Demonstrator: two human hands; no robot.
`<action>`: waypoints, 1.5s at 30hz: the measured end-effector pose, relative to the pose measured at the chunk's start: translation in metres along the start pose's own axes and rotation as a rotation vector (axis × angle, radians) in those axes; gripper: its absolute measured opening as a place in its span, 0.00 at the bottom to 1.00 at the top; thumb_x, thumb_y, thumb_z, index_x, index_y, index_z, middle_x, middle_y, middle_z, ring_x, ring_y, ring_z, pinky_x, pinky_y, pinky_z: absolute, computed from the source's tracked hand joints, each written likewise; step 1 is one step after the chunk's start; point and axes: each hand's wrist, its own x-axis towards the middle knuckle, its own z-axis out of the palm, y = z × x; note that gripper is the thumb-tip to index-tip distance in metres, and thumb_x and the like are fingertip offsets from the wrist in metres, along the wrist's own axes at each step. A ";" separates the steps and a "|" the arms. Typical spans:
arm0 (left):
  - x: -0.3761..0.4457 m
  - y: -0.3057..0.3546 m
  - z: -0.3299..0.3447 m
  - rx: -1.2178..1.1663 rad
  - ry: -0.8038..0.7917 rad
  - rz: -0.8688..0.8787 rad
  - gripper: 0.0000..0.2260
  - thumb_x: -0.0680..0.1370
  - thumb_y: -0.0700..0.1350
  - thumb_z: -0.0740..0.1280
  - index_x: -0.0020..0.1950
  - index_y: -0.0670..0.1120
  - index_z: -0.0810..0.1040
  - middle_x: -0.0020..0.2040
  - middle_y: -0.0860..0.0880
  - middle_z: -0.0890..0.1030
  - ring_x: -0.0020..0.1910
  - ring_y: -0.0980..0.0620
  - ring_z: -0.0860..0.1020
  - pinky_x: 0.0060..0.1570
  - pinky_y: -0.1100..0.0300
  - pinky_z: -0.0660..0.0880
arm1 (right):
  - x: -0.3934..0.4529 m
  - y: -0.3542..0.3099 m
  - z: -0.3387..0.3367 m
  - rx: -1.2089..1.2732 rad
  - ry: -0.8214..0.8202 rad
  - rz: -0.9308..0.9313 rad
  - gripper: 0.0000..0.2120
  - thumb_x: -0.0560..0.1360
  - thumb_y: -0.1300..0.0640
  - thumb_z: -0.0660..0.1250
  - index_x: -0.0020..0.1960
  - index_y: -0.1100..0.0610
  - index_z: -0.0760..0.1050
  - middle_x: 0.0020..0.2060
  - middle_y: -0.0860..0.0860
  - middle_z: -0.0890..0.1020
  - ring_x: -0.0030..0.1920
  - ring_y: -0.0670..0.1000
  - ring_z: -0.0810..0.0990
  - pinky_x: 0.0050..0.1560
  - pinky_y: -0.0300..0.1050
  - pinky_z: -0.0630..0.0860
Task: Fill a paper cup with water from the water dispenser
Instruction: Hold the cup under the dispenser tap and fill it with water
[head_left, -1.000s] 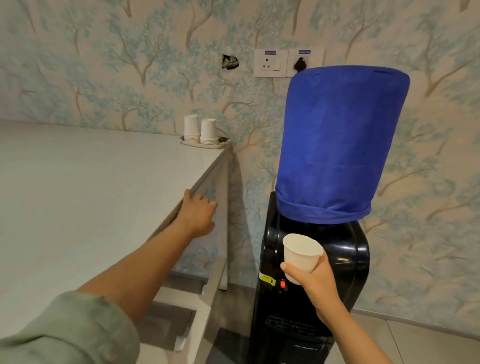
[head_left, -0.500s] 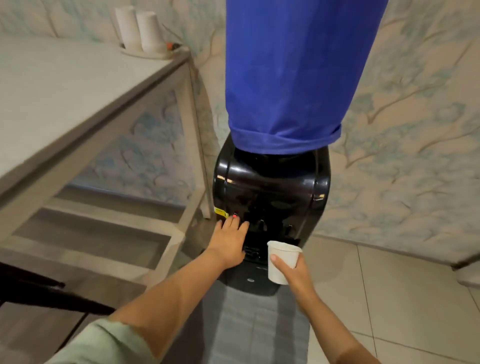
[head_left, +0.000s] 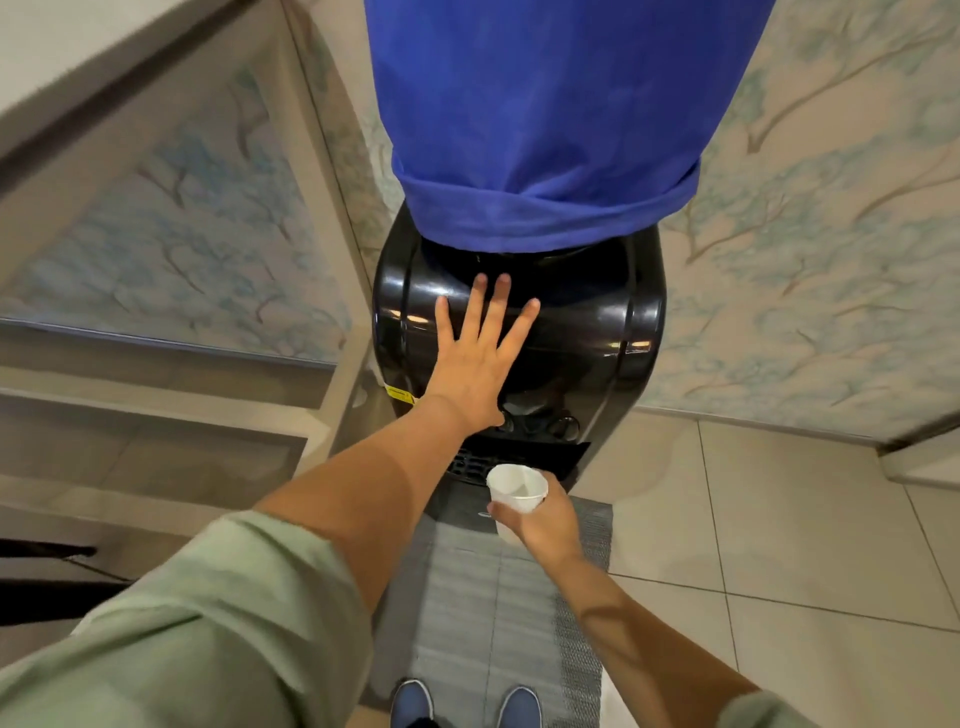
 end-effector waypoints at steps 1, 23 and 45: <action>0.000 0.000 0.001 -0.004 0.002 -0.005 0.61 0.63 0.58 0.77 0.72 0.50 0.28 0.75 0.40 0.33 0.73 0.36 0.32 0.68 0.33 0.38 | 0.003 -0.001 0.001 -0.001 -0.001 -0.003 0.30 0.59 0.55 0.79 0.58 0.54 0.73 0.52 0.50 0.79 0.52 0.51 0.77 0.53 0.46 0.75; 0.004 -0.001 0.018 -0.103 0.049 0.019 0.59 0.63 0.55 0.78 0.72 0.54 0.30 0.75 0.42 0.33 0.68 0.41 0.26 0.63 0.35 0.31 | 0.068 -0.011 0.036 0.083 0.067 0.092 0.26 0.61 0.59 0.78 0.56 0.58 0.73 0.48 0.51 0.80 0.50 0.51 0.78 0.57 0.50 0.77; 0.007 0.000 0.034 -0.001 0.286 0.003 0.60 0.56 0.55 0.80 0.75 0.51 0.44 0.75 0.40 0.46 0.74 0.35 0.48 0.65 0.32 0.46 | 0.070 -0.014 0.042 0.042 0.063 0.055 0.25 0.61 0.57 0.78 0.55 0.57 0.73 0.53 0.55 0.81 0.54 0.54 0.79 0.56 0.51 0.78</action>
